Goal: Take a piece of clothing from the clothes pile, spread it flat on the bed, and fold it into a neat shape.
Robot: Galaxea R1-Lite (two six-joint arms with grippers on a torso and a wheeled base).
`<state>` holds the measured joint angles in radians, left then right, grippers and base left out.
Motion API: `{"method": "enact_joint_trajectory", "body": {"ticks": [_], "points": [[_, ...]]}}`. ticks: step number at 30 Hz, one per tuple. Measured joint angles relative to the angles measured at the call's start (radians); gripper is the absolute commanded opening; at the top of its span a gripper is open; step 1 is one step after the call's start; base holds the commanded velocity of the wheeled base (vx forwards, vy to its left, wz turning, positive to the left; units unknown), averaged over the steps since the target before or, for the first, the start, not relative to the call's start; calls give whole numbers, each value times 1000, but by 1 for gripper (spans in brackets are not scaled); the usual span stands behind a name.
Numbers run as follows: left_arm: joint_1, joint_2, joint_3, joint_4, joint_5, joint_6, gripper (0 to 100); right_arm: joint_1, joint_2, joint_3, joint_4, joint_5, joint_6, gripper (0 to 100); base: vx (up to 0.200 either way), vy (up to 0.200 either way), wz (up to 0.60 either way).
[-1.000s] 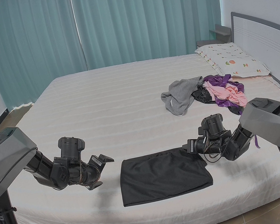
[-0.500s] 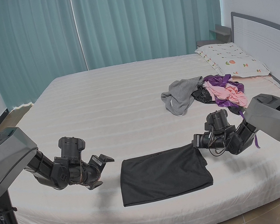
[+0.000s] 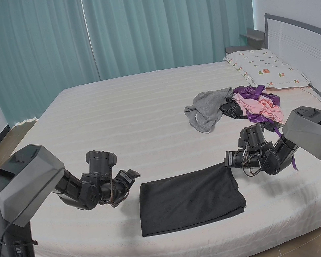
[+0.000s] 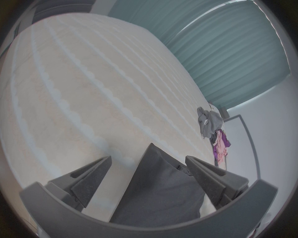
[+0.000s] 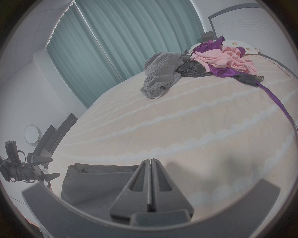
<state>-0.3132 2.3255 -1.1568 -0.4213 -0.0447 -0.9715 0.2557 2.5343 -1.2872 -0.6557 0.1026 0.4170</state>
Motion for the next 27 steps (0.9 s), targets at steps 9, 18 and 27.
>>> {"method": "enact_joint_trajectory", "body": {"ticks": [9,18,27], "points": [[-66,118,-167,11,57,41,100,0,4,9,-1,0,9,0,0,0,0],[-84,198,-249,29,104,45,0,5,6,1,-1,0,13,0,0,0,0],[-88,217,-262,36,137,44,0,4,8,1,0,-1,22,0,0,0,0]]}}
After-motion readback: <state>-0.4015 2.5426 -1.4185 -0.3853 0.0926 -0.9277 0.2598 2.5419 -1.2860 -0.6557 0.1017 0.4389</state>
